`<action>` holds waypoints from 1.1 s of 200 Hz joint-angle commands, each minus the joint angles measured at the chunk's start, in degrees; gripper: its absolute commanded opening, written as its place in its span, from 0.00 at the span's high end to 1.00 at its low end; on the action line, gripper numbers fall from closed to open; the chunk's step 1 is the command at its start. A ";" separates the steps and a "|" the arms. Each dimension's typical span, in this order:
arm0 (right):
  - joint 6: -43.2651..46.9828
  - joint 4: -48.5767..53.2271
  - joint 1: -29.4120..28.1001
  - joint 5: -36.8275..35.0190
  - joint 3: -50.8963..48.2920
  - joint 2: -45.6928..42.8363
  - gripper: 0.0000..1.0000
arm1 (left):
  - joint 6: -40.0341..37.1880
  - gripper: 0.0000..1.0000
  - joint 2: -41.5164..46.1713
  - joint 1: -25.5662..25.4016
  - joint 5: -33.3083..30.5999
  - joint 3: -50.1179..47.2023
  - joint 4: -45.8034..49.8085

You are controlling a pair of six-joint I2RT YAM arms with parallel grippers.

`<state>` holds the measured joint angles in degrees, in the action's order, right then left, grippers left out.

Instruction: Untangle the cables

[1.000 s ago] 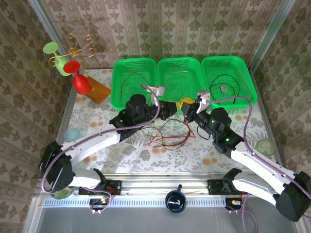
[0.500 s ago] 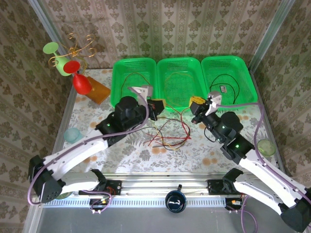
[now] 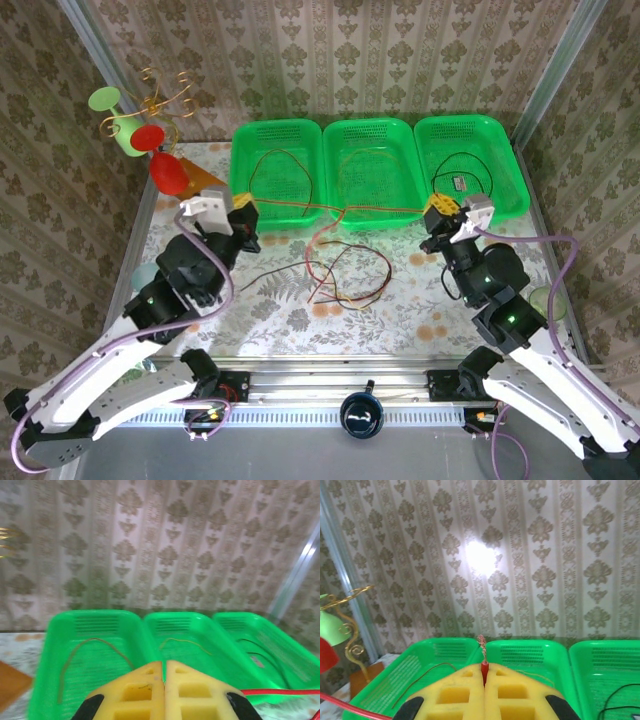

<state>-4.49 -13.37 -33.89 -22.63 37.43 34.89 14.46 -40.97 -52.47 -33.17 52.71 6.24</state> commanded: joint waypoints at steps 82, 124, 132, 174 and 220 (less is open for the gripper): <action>3.09 3.22 4.87 -25.25 0.41 -6.88 1.00 | -12.78 1.00 14.20 0.08 -28.87 -6.37 -1.31; -4.77 10.32 7.94 -39.16 1.27 -7.65 1.00 | -13.88 1.00 18.03 0.08 -37.42 -7.89 -3.86; -6.18 12.01 8.73 -41.45 1.46 -7.65 1.00 | -14.66 1.00 18.68 0.03 -38.10 -8.30 -4.95; -15.75 23.00 13.13 -46.74 3.26 -7.65 1.00 | -17.36 1.00 21.18 0.13 -42.05 -9.15 -6.21; -17.54 25.52 15.23 -49.30 3.53 -7.48 1.00 | -19.59 1.00 23.88 0.39 -45.50 -9.72 -7.71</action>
<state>-18.06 9.30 -19.46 -66.08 39.20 28.05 -2.39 -18.83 -52.73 -74.48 43.40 0.95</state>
